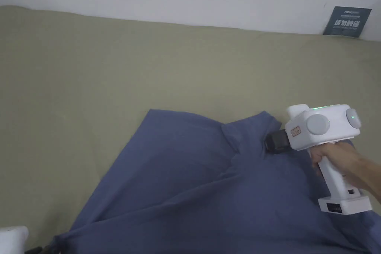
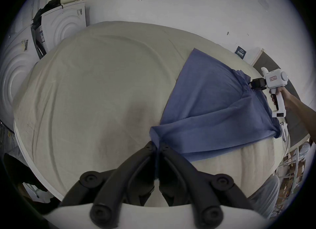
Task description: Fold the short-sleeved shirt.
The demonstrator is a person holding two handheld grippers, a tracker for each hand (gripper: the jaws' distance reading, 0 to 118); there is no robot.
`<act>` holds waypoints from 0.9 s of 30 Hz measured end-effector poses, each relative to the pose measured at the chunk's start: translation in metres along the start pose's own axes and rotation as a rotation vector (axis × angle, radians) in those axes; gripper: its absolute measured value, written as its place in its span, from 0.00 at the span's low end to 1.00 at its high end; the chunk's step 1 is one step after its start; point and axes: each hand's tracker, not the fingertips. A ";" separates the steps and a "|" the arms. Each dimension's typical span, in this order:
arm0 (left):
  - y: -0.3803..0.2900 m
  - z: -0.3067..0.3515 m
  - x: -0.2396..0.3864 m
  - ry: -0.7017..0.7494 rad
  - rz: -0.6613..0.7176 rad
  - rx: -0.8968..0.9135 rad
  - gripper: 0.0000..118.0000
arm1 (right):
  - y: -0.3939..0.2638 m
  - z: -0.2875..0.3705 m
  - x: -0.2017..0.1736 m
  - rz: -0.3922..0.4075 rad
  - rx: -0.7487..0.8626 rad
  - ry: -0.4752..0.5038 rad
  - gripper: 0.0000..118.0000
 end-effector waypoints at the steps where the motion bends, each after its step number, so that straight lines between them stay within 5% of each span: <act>1: -0.001 -0.001 0.003 -0.002 0.000 -0.002 0.03 | 0.003 0.005 0.002 -0.012 -0.008 0.003 0.84; 3: -0.001 -0.001 0.003 0.002 -0.006 -0.003 0.03 | 0.000 0.011 0.001 -0.024 0.010 0.031 0.62; 5: -0.002 -0.004 -0.002 0.000 -0.002 -0.005 0.03 | 0.001 0.022 -0.001 -0.020 0.045 0.029 0.12; 6: -0.001 -0.004 -0.003 -0.001 0.000 -0.007 0.03 | 0.001 0.025 -0.002 -0.009 0.049 0.031 0.09; 27: 0.083 0.106 0.038 -0.008 -0.036 0.241 0.03 | -0.062 0.297 0.048 -0.072 0.495 -0.095 0.07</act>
